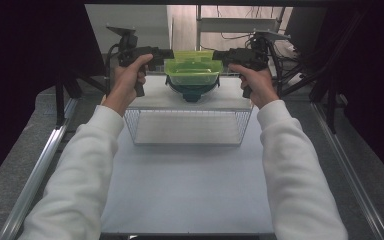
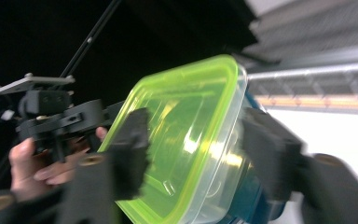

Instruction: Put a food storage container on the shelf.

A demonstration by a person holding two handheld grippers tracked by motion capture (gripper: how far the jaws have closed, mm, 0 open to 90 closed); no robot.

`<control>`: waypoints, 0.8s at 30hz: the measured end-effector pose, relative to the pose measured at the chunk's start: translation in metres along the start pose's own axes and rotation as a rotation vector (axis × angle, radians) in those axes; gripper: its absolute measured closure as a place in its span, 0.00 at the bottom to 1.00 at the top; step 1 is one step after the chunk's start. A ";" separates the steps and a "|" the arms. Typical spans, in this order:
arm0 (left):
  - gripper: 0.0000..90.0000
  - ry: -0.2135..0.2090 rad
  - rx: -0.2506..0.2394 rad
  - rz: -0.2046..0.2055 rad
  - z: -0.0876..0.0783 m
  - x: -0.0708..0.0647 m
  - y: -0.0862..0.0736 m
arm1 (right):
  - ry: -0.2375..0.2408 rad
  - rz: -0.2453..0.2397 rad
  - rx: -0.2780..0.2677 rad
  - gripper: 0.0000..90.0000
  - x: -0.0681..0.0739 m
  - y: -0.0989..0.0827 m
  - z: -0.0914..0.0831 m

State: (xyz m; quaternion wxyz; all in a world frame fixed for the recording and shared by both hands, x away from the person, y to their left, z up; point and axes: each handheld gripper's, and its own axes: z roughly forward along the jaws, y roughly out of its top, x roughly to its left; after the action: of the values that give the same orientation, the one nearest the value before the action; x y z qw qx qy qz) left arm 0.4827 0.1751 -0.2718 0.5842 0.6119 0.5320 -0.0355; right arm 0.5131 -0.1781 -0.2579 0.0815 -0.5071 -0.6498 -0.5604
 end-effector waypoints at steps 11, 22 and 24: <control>0.32 0.050 -0.059 0.218 -0.050 -0.021 -0.042 | -0.011 -0.296 -0.049 0.32 0.011 -0.043 -0.058; 0.26 0.093 0.034 0.352 -0.087 -0.010 -0.157 | -0.077 -0.453 0.008 0.30 0.000 -0.132 -0.102; 0.26 0.085 0.049 0.348 -0.089 -0.003 -0.177 | -0.081 -0.460 0.018 0.30 -0.005 -0.148 -0.106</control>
State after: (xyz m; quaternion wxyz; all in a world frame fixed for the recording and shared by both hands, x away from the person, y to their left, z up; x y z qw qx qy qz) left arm 0.3070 0.1960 -0.3617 0.5435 0.7097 0.4413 0.0788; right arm 0.3553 -0.2462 -0.3193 -0.0701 -0.3671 -0.7560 -0.5374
